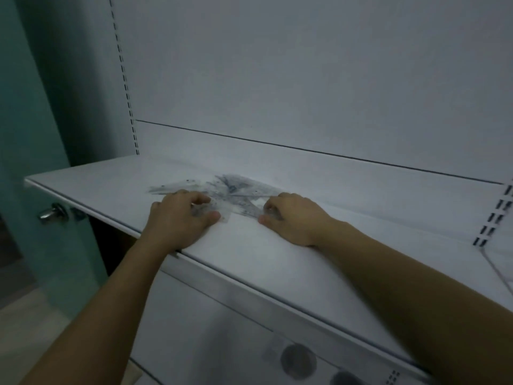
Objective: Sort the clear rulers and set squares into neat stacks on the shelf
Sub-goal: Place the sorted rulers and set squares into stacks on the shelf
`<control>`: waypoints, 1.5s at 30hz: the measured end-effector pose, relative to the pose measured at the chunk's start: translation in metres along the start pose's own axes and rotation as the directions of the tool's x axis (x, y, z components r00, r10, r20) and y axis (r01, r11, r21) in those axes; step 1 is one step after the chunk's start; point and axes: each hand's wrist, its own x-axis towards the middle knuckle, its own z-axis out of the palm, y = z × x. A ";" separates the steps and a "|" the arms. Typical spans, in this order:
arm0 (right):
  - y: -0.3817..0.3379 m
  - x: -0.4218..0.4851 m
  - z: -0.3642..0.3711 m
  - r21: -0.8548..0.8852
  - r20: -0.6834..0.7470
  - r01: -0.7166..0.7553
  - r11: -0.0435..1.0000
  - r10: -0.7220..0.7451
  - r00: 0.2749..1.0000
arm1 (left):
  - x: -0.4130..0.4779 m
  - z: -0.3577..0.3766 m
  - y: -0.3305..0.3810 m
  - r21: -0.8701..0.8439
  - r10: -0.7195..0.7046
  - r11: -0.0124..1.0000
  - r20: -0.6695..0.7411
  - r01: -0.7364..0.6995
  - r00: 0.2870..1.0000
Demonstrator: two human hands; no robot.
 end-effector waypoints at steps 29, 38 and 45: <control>-0.002 -0.005 -0.030 0.413 -0.160 -0.047 0.909 0.124 0.979 | -0.005 -0.005 0.006 -0.056 0.042 0.997 -0.156 -0.052 0.987; 0.017 -0.037 -0.073 0.681 0.050 -0.197 0.706 0.224 0.973 | -0.003 -0.012 0.021 -0.361 0.101 0.924 -0.094 -0.128 0.990; 0.057 -0.084 -0.098 0.670 0.014 -0.304 0.678 0.397 0.918 | -0.006 -0.008 0.097 -0.634 0.299 0.758 0.127 -0.154 0.946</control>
